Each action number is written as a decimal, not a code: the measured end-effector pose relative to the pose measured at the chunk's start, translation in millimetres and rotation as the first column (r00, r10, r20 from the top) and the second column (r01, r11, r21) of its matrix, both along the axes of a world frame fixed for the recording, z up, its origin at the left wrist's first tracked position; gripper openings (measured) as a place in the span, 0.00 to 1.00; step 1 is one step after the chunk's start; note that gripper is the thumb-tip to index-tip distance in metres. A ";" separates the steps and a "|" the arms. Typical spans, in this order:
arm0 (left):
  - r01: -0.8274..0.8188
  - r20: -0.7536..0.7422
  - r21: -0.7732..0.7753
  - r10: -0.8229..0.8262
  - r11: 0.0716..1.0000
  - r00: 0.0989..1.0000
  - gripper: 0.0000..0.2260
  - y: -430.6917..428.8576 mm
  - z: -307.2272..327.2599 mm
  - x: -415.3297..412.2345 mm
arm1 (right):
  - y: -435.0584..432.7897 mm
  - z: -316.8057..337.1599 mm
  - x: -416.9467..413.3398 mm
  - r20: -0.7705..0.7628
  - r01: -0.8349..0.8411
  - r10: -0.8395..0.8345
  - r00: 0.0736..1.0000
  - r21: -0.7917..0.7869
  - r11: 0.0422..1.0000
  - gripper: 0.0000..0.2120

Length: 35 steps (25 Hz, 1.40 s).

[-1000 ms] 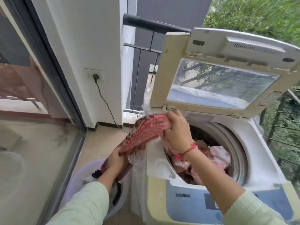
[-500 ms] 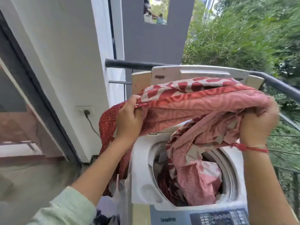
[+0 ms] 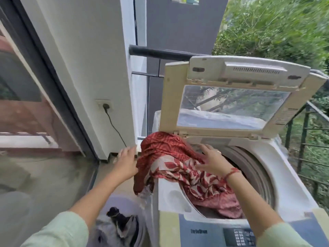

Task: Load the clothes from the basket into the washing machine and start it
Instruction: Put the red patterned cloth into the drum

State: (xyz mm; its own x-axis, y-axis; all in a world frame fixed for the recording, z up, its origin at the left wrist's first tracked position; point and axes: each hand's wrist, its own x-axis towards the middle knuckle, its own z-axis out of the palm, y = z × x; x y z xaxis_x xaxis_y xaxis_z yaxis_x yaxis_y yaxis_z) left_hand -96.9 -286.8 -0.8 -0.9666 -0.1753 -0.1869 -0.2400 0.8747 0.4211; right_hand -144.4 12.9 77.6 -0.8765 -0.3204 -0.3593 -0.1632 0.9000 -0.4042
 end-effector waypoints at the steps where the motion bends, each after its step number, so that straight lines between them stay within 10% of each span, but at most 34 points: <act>1: -0.016 0.108 -0.009 0.017 1.000 0.994 0.45 -7.0 -10.0 0.2 | -23.9 -5.5 -7.9 -0.027 -0.043 0.041 0.999 -0.112 0.993 0.49; 5: 0.010 0.283 0.031 -0.018 0.999 0.959 0.57 0.5 -58.4 -11.8 | -104.2 -49.7 -7.1 0.014 0.038 -0.035 0.999 -0.273 0.961 0.56; 8: 0.002 0.265 0.046 -0.014 0.999 0.964 0.55 14.2 -76.2 -27.2 | -108.0 -86.3 5.0 -0.239 0.118 -0.198 0.951 -0.310 0.943 0.30; 10: -0.013 0.225 0.081 -0.005 0.997 0.974 0.48 19.8 -81.6 -33.8 | -103.5 -86.2 12.4 -0.371 0.083 -0.227 0.900 -0.366 0.927 0.14; 15: -0.107 -0.255 0.289 0.185 0.951 0.949 0.18 38.3 -50.1 -14.3 | -54.8 -50.1 14.0 -0.428 0.097 -0.351 0.833 -0.512 0.854 0.13; 20: 0.171 -0.743 0.198 0.034 0.965 0.669 0.16 121.9 72.0 -20.9 | 56.7 39.4 8.5 -0.559 0.133 -0.605 0.568 -0.662 0.737 0.13; 25: 0.313 -0.716 0.007 -0.214 0.950 0.665 0.20 242.6 86.2 -31.4 | 154.9 66.8 28.3 -0.695 0.198 -0.683 0.224 -0.654 0.730 0.11; 28: 0.381 -0.184 -0.008 -0.376 0.925 0.908 0.24 270.6 25.0 -47.4 | 203.2 -15.6 12.8 -0.640 0.380 -0.432 0.635 -0.228 0.897 0.16; 30: 0.548 0.370 -0.009 -0.507 0.836 0.779 0.31 271.9 -6.9 -49.1 | 217.0 -60.8 4.3 -0.095 0.147 -0.129 0.987 0.219 0.964 0.20; 31: 0.613 0.471 0.005 -0.543 0.790 0.695 0.31 269.8 -13.9 -45.2 | 216.1 -74.4 2.7 0.170 -0.030 -0.024 0.985 0.305 0.952 0.22; 33: 0.595 0.265 0.052 -0.585 0.802 0.766 0.26 260.5 -10.0 -37.6 | 200.0 -84.2 -0.8 0.286 -0.145 0.052 0.957 0.315 0.938 0.23; 35: 0.534 -0.131 -0.084 -0.540 0.842 0.831 0.22 242.0 0.6 -33.4 | 174.6 -86.2 -12.2 -0.147 -0.009 0.060 0.987 0.328 0.945 0.21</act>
State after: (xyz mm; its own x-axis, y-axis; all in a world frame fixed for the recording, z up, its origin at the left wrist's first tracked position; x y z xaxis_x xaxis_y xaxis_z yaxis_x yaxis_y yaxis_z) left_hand -130.4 -44.8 -0.2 -0.9261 0.3747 -0.0434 0.3327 0.8656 0.3743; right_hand -156.6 187.5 -8.6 -0.9194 -0.2395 -0.3120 -0.2332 0.9707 -0.0579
